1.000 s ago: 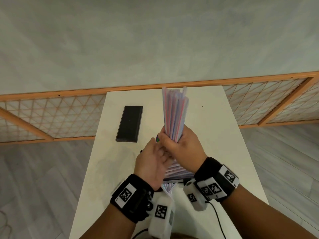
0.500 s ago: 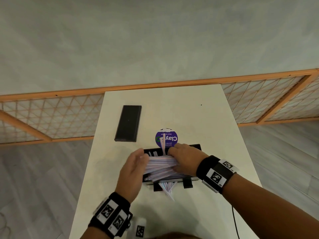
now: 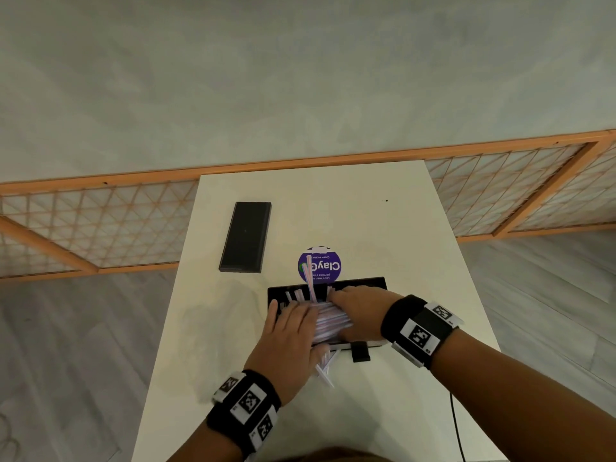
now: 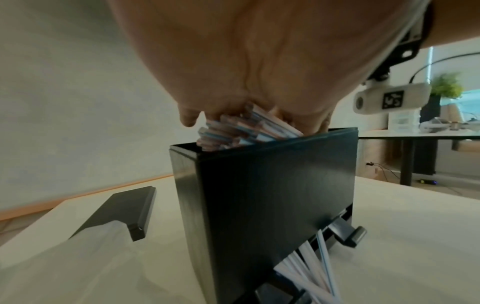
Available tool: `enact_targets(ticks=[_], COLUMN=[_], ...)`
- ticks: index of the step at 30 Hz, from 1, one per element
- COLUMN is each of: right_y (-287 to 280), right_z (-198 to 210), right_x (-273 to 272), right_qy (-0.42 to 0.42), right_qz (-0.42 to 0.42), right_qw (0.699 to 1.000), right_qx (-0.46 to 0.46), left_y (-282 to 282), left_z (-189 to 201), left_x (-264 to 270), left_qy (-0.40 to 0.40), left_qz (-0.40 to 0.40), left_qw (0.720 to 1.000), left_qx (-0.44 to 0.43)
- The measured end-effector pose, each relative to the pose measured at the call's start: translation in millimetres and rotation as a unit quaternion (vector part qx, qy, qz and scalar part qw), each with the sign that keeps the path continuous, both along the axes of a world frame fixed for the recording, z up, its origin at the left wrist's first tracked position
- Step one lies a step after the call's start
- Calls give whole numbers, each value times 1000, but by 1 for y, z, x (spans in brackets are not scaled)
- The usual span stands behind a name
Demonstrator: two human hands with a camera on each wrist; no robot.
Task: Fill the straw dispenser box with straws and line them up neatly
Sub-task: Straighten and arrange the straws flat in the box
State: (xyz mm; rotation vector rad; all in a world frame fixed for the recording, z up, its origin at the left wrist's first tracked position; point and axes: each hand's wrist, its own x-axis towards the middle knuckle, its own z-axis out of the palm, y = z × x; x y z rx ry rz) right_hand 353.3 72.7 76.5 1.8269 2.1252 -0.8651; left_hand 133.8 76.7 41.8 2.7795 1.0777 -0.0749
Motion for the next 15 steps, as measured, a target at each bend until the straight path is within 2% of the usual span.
enact_targets(ticks=[9, 12, 15], right_y=[17, 16, 13], right_z=[-2, -1, 4], right_x=[-9, -6, 3], right_qy=[-43, -4, 89], right_qz=[30, 13, -37], right_qw=[996, 997, 992], right_qx=[-72, -77, -85], left_y=[9, 17, 20], left_z=[-8, -10, -11], left_x=[-2, 0, 0], left_qy=[8, 21, 21], left_qz=[-2, -4, -2], left_qw=[999, 999, 1000], left_qx=[31, 36, 20])
